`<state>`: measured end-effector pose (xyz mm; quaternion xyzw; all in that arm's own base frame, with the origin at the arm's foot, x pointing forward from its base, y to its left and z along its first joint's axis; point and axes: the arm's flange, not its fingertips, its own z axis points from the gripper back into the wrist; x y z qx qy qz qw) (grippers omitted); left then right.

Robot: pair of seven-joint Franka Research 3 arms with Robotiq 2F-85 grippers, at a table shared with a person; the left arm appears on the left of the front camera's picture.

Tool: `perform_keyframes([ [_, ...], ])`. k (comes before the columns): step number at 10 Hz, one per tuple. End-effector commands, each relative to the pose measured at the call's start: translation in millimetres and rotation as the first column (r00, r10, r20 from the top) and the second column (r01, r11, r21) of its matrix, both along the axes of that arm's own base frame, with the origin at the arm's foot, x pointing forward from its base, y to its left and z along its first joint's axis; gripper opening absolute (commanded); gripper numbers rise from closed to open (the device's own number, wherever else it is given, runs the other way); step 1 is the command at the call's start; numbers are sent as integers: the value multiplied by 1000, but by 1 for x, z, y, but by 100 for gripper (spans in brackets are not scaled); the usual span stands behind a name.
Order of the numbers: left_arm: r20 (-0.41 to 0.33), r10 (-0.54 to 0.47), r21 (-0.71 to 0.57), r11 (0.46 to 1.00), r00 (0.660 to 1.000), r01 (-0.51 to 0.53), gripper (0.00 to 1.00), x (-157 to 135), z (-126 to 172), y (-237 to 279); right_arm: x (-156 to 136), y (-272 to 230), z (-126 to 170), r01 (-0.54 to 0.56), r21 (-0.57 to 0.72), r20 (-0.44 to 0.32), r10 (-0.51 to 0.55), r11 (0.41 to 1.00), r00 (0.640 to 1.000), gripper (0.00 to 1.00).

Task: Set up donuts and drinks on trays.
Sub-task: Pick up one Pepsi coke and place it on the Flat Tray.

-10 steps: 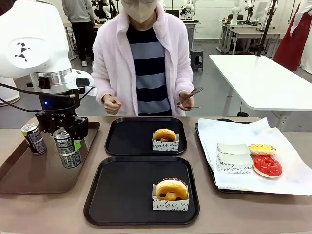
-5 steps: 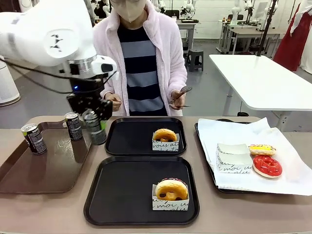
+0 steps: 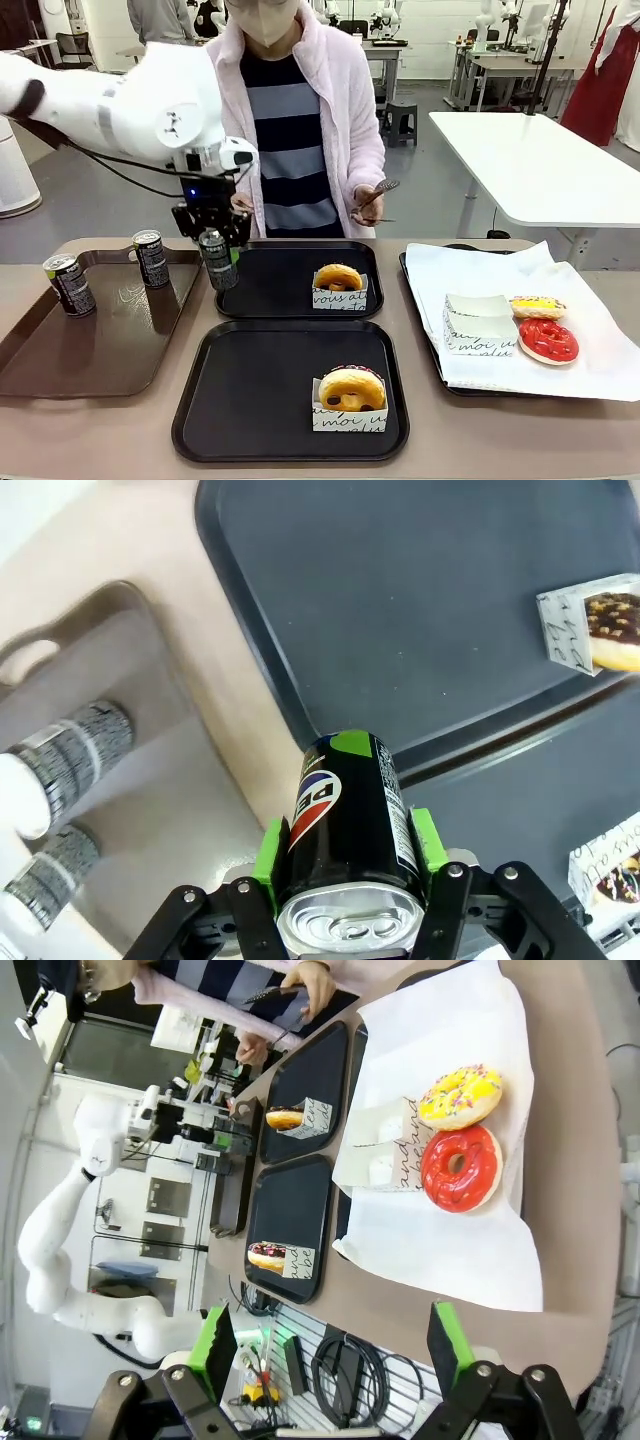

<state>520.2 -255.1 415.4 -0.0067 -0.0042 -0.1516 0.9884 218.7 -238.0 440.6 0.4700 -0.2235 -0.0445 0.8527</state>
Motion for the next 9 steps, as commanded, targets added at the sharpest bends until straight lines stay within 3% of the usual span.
perform_keyframes([
  [1,-35,15,23,1000,999,-14,59,9,-6,-16,2,0,1,-5,12,25,4,1000,1000,100],
  [6,9,-29,61,998,1000,28,59,21,-27,-22,2,0,1,-5,12,25,4,1000,1000,100],
  [7,3,-26,66,997,1000,26,92,23,-30,-22,2,0,1,-5,12,25,4,1000,1000,100],
  [8,2,-28,68,997,1000,28,100,24,-32,-22,2,0,1,-5,12,25,4,1000,1000,100],
  [9,3,-30,63,998,1000,29,100,24,-33,-21,2,0,1,-5,12,25,4,1000,1000,100],
])
